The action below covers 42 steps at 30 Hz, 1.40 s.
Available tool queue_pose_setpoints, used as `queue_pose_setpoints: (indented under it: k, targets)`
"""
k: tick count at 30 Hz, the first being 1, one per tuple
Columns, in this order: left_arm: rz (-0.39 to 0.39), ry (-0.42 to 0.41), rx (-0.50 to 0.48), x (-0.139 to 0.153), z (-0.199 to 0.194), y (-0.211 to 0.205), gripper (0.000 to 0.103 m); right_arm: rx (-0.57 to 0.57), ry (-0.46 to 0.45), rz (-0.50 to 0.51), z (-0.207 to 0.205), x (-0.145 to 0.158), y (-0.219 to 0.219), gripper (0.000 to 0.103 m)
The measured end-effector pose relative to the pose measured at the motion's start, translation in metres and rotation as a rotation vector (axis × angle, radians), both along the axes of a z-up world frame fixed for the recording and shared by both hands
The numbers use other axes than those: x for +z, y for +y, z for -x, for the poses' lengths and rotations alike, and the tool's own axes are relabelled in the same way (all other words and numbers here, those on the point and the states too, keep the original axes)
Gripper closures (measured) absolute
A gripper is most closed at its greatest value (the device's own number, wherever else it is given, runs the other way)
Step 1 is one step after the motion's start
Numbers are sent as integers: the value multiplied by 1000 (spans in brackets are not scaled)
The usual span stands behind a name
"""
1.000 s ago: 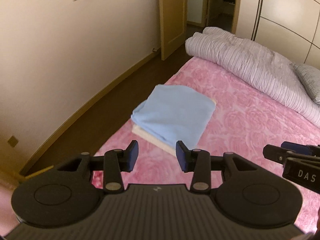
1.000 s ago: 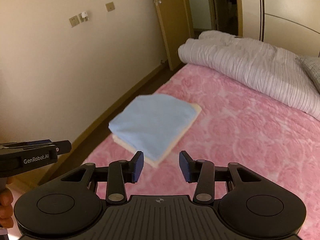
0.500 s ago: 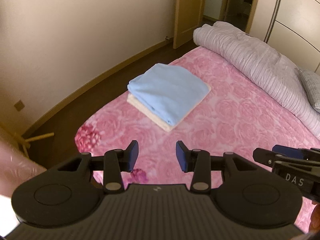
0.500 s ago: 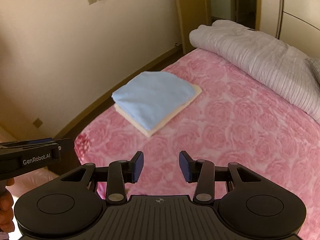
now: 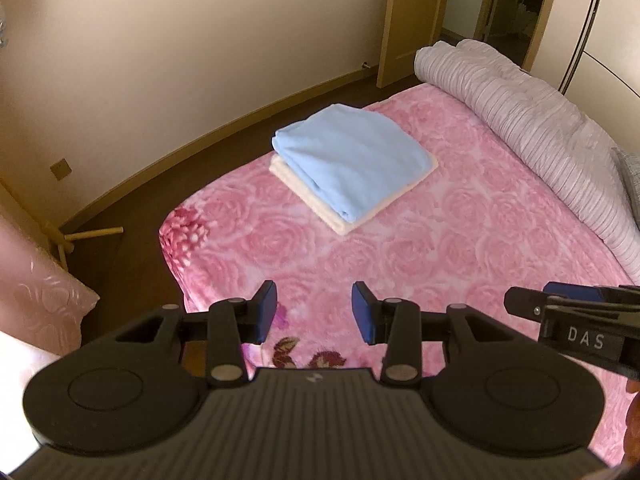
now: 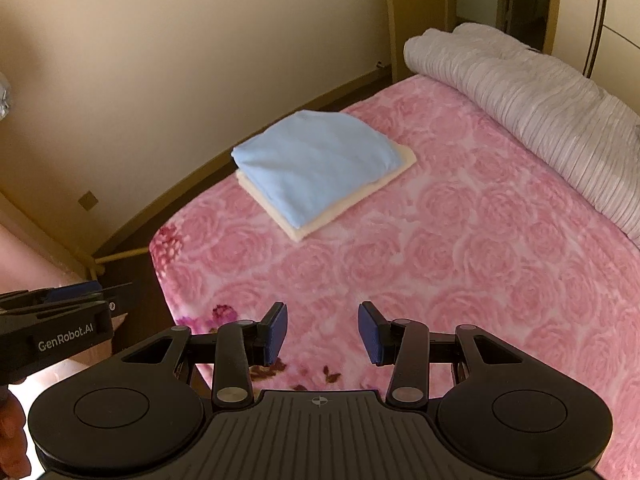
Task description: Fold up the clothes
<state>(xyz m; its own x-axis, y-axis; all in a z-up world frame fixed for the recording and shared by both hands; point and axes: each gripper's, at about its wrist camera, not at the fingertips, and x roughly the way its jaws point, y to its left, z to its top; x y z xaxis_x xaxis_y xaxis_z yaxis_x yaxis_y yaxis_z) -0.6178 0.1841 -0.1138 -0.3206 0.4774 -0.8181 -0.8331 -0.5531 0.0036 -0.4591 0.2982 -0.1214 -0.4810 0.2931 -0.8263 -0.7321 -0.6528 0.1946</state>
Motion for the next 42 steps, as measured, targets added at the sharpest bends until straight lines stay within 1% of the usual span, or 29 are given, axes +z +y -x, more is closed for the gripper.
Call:
queue_pose_setpoints:
  k: [9,17,29,32,37,42]
  targets:
    - [48,-14,4,-16,-28,21,66,10,-37,42,-14,-15,28,60]
    - [90,-15,5,-25,-40,49,66,7,-63,61,-17,-26,59,60]
    - [128,-35,-24,-41,-34,106,66,-21,-87,103,-9,-44,110,60]
    - [132,-41,-30,-44,-29,117,66,-32,-80,116,-7,-48,122,60]
    - [143,-48,-33,-49,-18,130,66,-52,-64,133,0,-53,138,60]
    - [155,-63,-18,-56,-3,134,66,-57,-63,144,12,-58,147,60]
